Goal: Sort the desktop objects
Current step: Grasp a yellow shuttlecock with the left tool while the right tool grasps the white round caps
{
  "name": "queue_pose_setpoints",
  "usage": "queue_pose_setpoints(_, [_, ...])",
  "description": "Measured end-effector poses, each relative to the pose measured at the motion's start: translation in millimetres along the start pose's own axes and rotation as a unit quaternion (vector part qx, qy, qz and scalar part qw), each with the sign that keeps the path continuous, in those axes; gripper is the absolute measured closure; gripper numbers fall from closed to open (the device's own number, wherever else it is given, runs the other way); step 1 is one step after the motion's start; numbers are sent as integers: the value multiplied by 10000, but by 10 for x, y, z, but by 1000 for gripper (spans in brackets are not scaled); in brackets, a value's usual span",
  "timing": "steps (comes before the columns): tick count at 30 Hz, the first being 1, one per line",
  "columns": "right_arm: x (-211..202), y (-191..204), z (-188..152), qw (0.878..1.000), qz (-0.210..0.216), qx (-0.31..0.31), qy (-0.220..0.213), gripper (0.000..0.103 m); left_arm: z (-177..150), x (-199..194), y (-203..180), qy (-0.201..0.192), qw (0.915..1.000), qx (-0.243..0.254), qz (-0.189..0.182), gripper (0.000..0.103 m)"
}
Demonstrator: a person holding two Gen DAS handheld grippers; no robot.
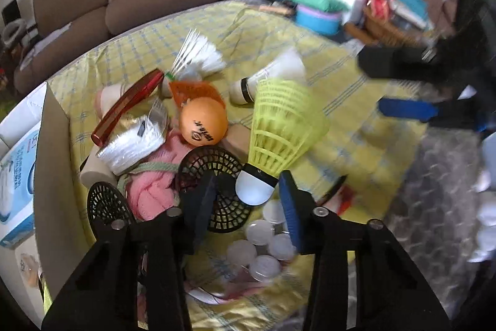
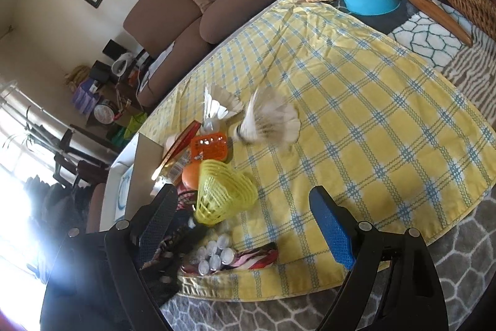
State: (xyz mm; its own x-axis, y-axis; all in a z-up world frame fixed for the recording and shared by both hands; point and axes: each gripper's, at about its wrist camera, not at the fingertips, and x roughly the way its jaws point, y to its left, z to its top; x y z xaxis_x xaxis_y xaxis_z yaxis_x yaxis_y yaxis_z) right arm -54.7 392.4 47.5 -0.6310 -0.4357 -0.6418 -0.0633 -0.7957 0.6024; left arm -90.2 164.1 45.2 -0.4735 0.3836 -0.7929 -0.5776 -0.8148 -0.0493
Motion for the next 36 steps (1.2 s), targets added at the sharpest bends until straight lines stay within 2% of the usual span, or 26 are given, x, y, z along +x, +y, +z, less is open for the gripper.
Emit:
queue_pose_setpoints(2, [-29, 4, -1, 10000, -11, -22, -27, 15, 26, -119, 10, -79, 9999, 3, -72, 76])
queue_pose_setpoints(3, [-44, -3, -2, 10000, 8, -4, -44, 15, 39, -196, 22, -132, 9998, 2, -121, 85])
queue_pose_setpoints(9, [-90, -13, -22, 9999, 144, 26, 39, 16, 66, -575, 262, -297, 9980, -381, -417, 86])
queue_pose_setpoints(12, [-81, 84, -76, 9991, 264, -241, 208, 18, 15, -711, 427, -212, 9958, -681, -574, 79])
queue_pose_setpoints(16, [-3, 304, -268, 9931, 261, -939, 646, 24, -142, -852, 496, -183, 9945, -755, -705, 69])
queue_pose_setpoints(18, [89, 466, -424, 9849, 90, -1507, 851, 24, -257, -887, 509, -151, 9931, -849, -794, 69])
queue_pose_setpoints(21, [264, 626, -591, 9746, -128, -2022, 953, 24, -408, -888, 490, -78, 9911, -963, -920, 67])
queue_pose_setpoints(25, [515, 827, -762, 9569, -590, -2694, 913, 23, -532, -907, 485, -52, 9891, -1063, -1017, 61])
queue_pose_setpoints(31, [803, 844, -917, 9353, -1119, -3175, 1093, 21, -661, -1040, 525, -106, 9915, -973, -855, 54])
queue_pose_setpoints(33, [844, 805, -923, 9346, -1113, -3189, 1117, 31, -696, -1054, 550, -97, 9915, -1000, -828, 54])
queue_pose_setpoints(34, [836, 788, -914, 9352, -1106, -3177, 1109, 41, -711, -1058, 561, -105, 9913, -1015, -831, 54])
queue_pose_setpoints(36, [784, 752, -871, 9401, -1001, -3049, 1146, 41, -722, -1050, 586, -107, 9902, -1082, -874, 53])
